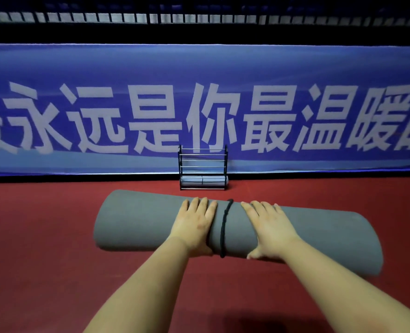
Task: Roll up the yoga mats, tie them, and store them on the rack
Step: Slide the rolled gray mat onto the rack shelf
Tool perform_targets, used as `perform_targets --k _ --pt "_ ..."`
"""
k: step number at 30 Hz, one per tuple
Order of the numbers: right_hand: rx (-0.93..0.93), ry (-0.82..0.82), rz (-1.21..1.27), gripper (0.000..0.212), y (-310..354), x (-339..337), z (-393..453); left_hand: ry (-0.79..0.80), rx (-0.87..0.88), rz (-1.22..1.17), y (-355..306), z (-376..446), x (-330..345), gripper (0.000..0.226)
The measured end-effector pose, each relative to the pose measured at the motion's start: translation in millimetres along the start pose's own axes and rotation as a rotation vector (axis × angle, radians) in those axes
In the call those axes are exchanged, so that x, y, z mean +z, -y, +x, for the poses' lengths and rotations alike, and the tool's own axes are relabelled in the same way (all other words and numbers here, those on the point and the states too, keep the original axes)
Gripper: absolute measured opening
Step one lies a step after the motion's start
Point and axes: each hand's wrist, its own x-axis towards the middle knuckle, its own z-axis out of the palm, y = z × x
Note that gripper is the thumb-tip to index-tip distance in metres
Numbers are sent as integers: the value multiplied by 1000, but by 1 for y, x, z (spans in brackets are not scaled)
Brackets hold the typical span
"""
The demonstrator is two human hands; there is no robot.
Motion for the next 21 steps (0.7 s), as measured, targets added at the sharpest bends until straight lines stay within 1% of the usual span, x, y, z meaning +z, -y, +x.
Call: perform_targets --k 3,7,12,17,21 --pt "22 5 19 129 -18 4 50 -25 36 -3 22 52 11 116" --pt "43 7 22 128 -63 21 118 -37 74 -10 33 136 34 115" --pt "33 35 9 128 -145 56 220 -27 68 -27 31 263 77 116" --pt "35 52 11 128 -239 72 324 -17 60 -64 29 400 100 116" --pt "50 56 15 128 -298 88 400 -14 75 -64 34 499 121 116"
